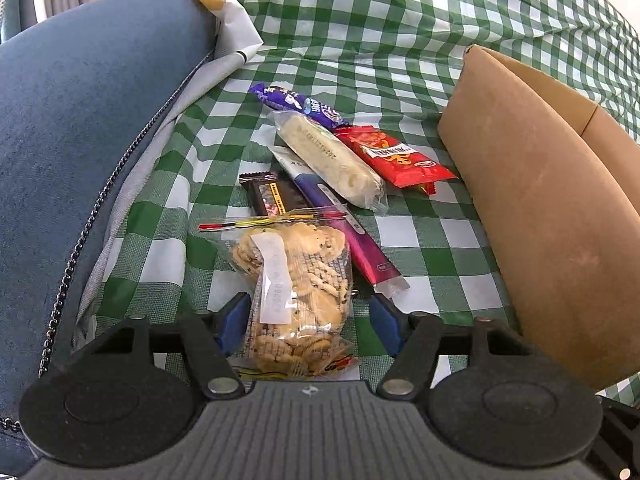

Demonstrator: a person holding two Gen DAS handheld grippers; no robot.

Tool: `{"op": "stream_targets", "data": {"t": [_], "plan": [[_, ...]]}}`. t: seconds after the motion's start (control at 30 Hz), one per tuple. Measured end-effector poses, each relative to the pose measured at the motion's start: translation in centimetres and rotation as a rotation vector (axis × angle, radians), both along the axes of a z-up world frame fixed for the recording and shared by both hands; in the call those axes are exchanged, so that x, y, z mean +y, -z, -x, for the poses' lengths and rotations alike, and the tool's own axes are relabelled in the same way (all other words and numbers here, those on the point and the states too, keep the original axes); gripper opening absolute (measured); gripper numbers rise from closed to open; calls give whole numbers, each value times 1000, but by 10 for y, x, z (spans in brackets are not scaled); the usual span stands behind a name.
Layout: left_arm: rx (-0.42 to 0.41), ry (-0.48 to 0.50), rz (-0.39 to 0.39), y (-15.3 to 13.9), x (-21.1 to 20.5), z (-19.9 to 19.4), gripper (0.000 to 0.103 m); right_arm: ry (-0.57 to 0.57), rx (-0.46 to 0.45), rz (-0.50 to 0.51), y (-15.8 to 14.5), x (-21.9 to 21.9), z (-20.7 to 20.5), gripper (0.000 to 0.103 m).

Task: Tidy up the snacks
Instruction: 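Carry the cookie bag and red packet over the box and release both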

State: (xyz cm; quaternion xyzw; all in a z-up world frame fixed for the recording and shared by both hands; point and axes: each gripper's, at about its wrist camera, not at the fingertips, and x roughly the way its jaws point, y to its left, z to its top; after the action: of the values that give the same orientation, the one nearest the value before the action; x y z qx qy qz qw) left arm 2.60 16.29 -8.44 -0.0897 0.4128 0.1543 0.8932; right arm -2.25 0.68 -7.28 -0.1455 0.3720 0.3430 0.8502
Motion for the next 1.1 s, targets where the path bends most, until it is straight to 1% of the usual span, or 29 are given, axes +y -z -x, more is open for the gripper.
{"op": "stream_targets", "data": {"t": [0.07, 0.1, 0.2, 0.23, 0.33, 0.43, 0.6, 0.73, 0.83, 1.1], "plan": [[7, -7, -10, 0, 0, 0, 58, 0, 0, 2, 0, 0, 0, 47], [8, -7, -12, 0, 0, 0, 58, 1, 0, 3, 1, 0, 0, 47], [7, -4, -15, -1, -1, 1, 52, 4, 0, 4, 1, 2, 0, 47], [7, -7, -20, -2, -1, 2, 47, 4, -2, 4, 0, 1, 0, 47], [-9, -24, -7, -5, 0, 6, 46, 4, -5, 1, 1, 1, 1, 46], [-31, -33, 37, -10, 5, 10, 46, 5, -7, -2, 0, 1, 1, 46], [-36, -32, 86, -11, 7, 11, 46, 7, -10, -1, 1, 2, 1, 46], [-37, -22, 87, -12, 4, 11, 46, 4, -13, 1, 2, 2, 1, 46], [-52, -20, 84, -14, 4, 12, 46, 4, -19, -3, 0, 1, 1, 46], [-145, -43, 87, -30, 9, 26, 46, -8, -81, -41, -21, 0, 13, 46]]}}
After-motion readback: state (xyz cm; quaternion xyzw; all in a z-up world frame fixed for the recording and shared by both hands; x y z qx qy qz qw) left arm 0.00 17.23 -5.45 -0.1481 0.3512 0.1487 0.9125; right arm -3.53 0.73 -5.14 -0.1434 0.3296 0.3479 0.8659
